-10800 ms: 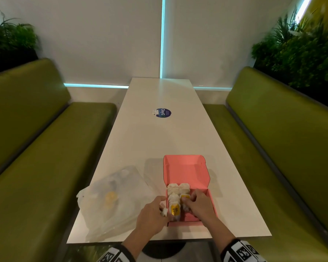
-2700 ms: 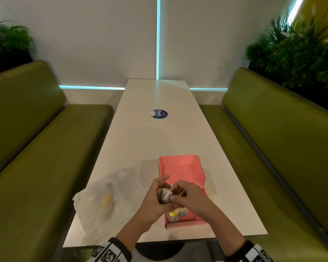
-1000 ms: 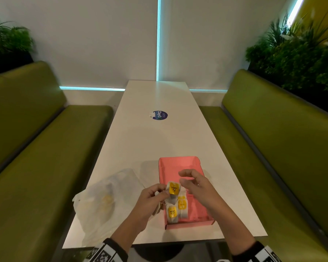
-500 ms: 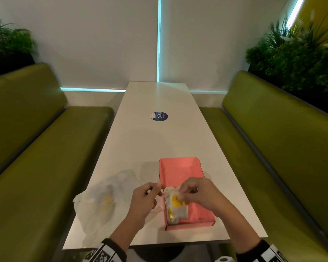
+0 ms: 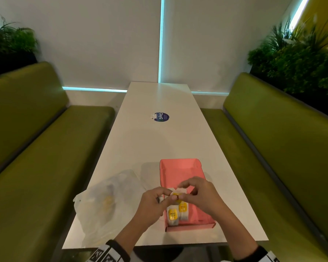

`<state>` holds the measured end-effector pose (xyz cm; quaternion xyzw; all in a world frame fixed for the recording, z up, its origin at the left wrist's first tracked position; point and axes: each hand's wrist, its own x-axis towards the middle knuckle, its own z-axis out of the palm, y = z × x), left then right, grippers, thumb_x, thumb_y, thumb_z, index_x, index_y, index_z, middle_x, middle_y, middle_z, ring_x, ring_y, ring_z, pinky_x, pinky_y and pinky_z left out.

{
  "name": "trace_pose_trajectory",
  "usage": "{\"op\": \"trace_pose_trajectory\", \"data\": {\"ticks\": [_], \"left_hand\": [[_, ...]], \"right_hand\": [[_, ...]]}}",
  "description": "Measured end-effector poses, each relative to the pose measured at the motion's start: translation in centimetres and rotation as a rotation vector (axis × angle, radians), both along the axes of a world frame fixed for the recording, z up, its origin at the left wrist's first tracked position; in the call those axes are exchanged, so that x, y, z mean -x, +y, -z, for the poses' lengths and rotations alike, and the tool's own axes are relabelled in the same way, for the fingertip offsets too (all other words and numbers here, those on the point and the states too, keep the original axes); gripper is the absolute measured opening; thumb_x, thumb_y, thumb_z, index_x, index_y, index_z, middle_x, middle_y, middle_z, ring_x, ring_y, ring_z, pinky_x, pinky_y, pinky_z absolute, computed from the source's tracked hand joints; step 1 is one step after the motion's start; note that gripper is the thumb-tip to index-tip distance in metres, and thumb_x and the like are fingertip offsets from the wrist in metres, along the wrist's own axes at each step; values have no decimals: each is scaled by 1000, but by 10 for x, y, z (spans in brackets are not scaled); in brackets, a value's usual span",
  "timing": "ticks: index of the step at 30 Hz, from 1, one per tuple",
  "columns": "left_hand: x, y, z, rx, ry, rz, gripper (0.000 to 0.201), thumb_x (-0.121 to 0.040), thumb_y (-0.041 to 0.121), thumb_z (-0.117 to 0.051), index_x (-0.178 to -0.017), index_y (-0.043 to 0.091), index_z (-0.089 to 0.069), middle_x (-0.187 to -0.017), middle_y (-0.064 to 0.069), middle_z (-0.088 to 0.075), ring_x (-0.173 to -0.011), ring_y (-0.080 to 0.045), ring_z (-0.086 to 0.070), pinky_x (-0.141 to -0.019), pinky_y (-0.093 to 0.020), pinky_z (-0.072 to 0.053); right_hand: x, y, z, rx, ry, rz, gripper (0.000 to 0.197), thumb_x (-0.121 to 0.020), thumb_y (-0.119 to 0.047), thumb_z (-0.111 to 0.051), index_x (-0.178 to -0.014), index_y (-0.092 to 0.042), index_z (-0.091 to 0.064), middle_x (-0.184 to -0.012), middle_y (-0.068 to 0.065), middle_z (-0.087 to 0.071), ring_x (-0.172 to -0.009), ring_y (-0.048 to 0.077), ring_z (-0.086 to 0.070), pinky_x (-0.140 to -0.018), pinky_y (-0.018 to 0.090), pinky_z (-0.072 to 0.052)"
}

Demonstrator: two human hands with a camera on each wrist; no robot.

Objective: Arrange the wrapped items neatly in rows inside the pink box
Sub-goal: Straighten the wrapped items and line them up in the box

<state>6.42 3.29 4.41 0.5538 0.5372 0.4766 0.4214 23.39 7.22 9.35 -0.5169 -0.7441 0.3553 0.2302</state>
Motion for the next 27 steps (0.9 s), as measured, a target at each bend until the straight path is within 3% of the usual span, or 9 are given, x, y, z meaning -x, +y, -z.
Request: {"op": "trace_pose_trajectory", "data": {"ticks": [4, 8, 11, 15, 20, 22, 24, 25, 27], "left_hand": [[1, 2, 1, 47, 34, 11, 5, -81, 25, -70, -78, 29, -72, -86, 5, -71, -48, -4, -52, -46, -21, -43], [2, 0, -2, 69, 26, 77, 7, -81, 24, -71, -77, 28, -74, -88, 9, -72, -58, -6, -58, -46, -20, -42], [2, 1, -1, 84, 22, 60, 5, -81, 23, -72, -78, 26, -75, -87, 7, -72, -55, -5, -56, -47, -20, -43], [1, 2, 0, 77, 8, 57, 5, -78, 28, -73, -79, 23, -75, -87, 3, -71, -60, -13, -59, -47, -22, -44], [3, 1, -2, 35, -51, -52, 22, -75, 28, -76, -96, 34, -70, -100, 13, -69, -70, 4, -58, -62, -16, -45], [5, 1, -4, 45, -90, -77, 29, -75, 23, -77, -101, 32, -69, -102, 13, -69, -70, 7, -58, -66, -19, -44], [6, 0, -10, 29, -111, -61, 32, -74, 21, -77, -103, 30, -68, -102, 9, -69, -63, 8, -55, -66, -19, -43], [6, -2, -13, 15, -121, -45, 33, -73, 22, -77, -103, 29, -67, -104, 8, -69, -61, 8, -55, -65, -18, -43], [5, -4, -18, -1, -144, -16, 36, -68, 26, -77, -103, 28, -67, -105, 6, -68, -62, 8, -55, -64, -17, -44]], "right_hand": [[-1, 0, -3, 30, -41, -59, 19, -76, -22, -77, -72, -33, -62, -85, -9, -58, -65, 4, -51, -60, 13, -45], [-5, 1, -6, 74, -54, -103, 15, -75, -23, -77, -67, -25, -65, -76, -12, -59, -63, 1, -51, -59, 14, -43], [-4, 3, -9, 11, -86, -74, 18, -74, -25, -78, -70, -34, -63, -82, -10, -61, -68, 1, -52, -61, 14, -41], [-4, 0, -16, 77, -111, -169, 27, -75, -13, -76, -63, -31, -60, -74, -12, -59, -60, -5, -53, -58, 11, -43], [-2, 5, -14, -231, -31, 260, 28, -78, -17, -72, -59, -28, -56, -69, -12, -56, -62, 1, -51, -61, 12, -38], [-3, 2, -19, -134, -114, 34, 19, -79, -19, -72, -63, -22, -61, -71, -11, -55, -62, 2, -51, -63, 17, -42], [-2, -5, -26, 76, -227, -278, 11, -79, -20, -73, -70, -23, -67, -72, -13, -56, -61, 1, -51, -59, 12, -42], [-2, -5, -25, 69, -249, -273, 16, -79, -22, -73, -67, -28, -64, -72, -13, -55, -61, 0, -51, -58, 11, -41], [-3, 2, -21, -154, -244, 8, 32, -80, -26, -72, -59, -35, -50, -70, -15, -49, -62, 0, -47, -59, 13, -36]]}}
